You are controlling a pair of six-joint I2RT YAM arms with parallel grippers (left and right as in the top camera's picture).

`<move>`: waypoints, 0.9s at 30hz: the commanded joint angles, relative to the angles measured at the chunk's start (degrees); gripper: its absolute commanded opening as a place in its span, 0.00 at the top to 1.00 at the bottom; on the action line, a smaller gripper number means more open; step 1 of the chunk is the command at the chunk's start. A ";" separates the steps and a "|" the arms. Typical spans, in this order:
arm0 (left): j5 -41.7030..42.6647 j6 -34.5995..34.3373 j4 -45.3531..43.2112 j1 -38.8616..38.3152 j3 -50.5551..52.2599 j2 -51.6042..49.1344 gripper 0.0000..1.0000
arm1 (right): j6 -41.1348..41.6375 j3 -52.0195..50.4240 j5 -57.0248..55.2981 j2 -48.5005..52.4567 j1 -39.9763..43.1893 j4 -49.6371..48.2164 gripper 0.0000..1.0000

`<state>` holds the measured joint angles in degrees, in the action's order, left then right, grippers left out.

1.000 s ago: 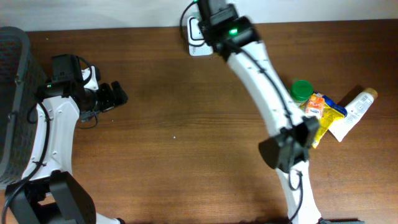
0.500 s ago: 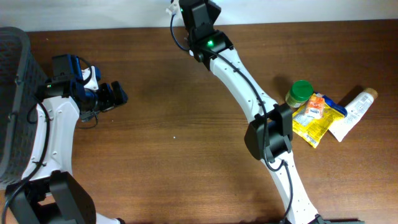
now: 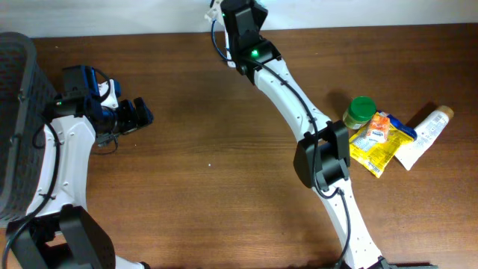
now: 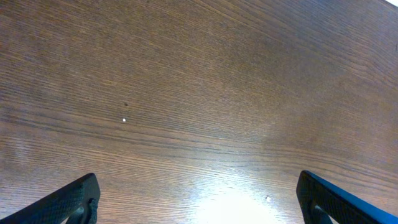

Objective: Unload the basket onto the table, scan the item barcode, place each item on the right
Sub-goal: 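Raise the mint-green pouch with the right gripper to the scanner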

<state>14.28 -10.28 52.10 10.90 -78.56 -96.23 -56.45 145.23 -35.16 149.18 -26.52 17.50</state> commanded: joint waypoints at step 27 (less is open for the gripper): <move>-0.20 0.11 0.07 0.15 0.11 -0.85 0.01 | 26.58 -0.17 0.13 -8.70 0.31 10.67 0.96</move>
<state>14.28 -10.28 52.10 10.90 -78.56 -96.23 -45.71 144.84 -38.50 150.78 -26.09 25.26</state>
